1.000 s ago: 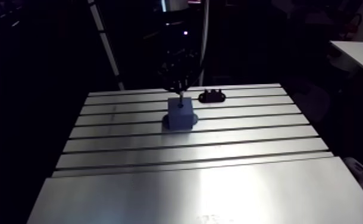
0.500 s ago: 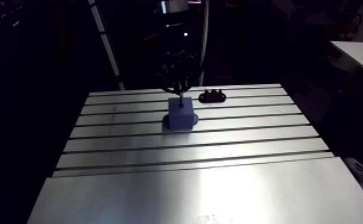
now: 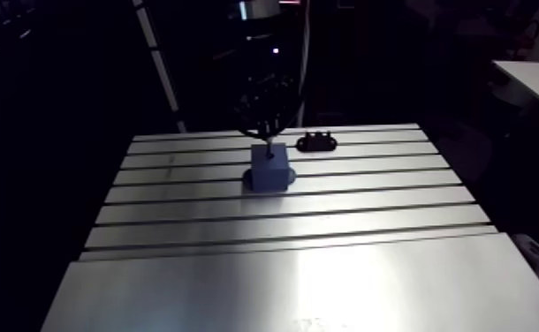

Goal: Pick up the M10 bolt and insert it into the hex recess until seated.

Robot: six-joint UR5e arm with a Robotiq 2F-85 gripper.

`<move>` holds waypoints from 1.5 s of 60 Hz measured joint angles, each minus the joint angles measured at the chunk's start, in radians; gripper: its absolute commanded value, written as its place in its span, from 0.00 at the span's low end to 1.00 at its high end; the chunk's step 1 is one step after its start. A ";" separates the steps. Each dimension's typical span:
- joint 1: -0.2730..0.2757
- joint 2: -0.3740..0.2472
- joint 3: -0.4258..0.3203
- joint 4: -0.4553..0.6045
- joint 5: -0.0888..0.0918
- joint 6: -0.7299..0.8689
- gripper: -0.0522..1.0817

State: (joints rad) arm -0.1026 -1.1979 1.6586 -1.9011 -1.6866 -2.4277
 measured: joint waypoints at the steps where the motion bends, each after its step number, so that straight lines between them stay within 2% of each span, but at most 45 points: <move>1: 0.000 0.000 0.000 0.000 0.000 0.000 0.98; 90: 0.000 0.021 0.002 -0.003 0.001 0.000 0.98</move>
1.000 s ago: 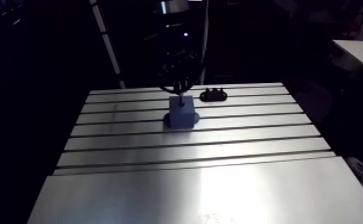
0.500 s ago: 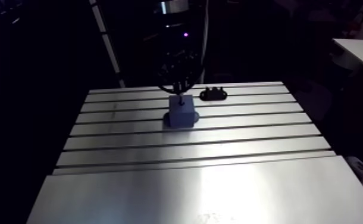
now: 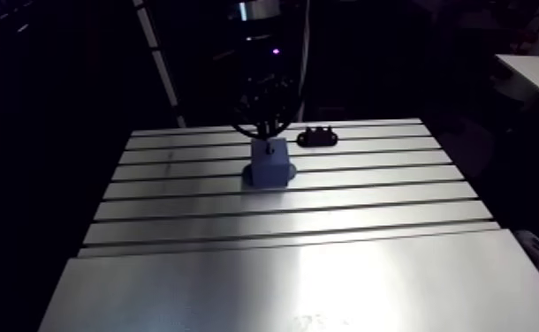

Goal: Pick up the M10 bolt and insert it into the hex recess until seated.

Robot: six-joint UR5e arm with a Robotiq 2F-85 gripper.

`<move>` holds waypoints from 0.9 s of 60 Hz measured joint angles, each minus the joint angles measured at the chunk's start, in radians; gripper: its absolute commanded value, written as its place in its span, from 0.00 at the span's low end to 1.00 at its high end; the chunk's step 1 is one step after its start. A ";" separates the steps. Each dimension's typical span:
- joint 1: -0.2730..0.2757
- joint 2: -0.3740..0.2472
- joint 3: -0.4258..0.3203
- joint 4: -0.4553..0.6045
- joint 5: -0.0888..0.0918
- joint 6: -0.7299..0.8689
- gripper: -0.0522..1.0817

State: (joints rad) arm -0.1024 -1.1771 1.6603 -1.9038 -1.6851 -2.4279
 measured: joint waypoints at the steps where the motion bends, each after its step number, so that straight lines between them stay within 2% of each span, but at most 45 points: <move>1: 0.000 0.000 0.000 0.000 0.000 0.000 0.98; 54: 0.001 0.006 -0.003 -0.001 0.002 0.000 0.98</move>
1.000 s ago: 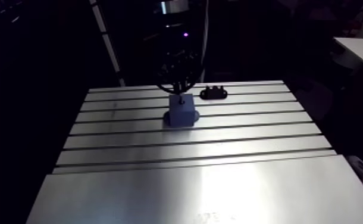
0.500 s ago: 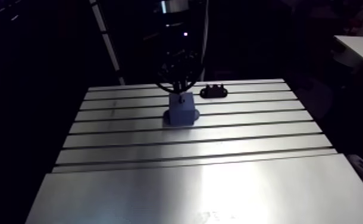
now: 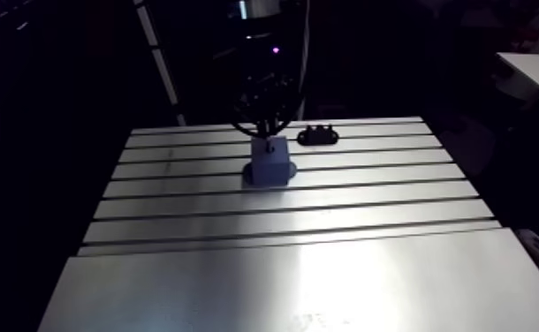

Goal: Pick up the M10 bolt and insert it into the hex recess until seated.

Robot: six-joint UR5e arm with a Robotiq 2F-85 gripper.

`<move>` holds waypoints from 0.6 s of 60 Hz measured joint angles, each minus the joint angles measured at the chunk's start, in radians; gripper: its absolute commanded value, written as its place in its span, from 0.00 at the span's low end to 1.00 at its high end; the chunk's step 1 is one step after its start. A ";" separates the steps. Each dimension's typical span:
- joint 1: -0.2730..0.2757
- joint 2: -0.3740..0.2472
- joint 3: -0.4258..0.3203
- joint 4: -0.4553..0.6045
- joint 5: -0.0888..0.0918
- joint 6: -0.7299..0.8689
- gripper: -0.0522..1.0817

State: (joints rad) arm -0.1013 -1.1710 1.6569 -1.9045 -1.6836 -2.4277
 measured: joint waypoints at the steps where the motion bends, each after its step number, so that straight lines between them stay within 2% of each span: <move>1: 0.000 0.000 0.000 0.000 0.000 0.000 0.98; 36: 0.000 0.000 0.000 0.000 -0.001 -0.001 0.98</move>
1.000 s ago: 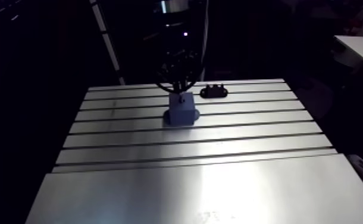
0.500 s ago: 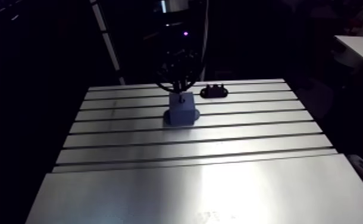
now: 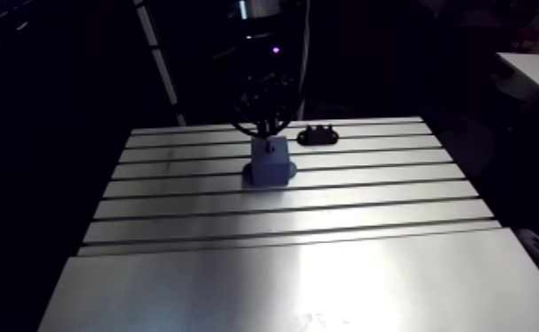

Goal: Pick up the M10 bolt and insert it into the hex recess until seated.

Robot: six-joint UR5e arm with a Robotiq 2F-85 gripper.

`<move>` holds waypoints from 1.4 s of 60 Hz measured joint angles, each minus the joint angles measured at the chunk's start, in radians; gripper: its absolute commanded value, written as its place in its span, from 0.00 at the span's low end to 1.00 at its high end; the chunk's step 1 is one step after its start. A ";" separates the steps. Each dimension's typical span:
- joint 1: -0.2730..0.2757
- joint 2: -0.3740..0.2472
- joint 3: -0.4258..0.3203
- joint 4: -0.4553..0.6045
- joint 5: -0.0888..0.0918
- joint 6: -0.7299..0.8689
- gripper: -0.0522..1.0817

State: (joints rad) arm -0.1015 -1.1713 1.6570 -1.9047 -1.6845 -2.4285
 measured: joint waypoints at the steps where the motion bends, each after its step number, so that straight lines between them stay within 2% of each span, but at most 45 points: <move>1: 0.000 0.000 0.000 0.000 0.000 0.000 0.98; 84: 0.002 0.002 0.006 -0.001 0.001 -0.001 0.98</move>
State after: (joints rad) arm -0.0999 -1.1697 1.6633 -1.9059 -1.6834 -2.4292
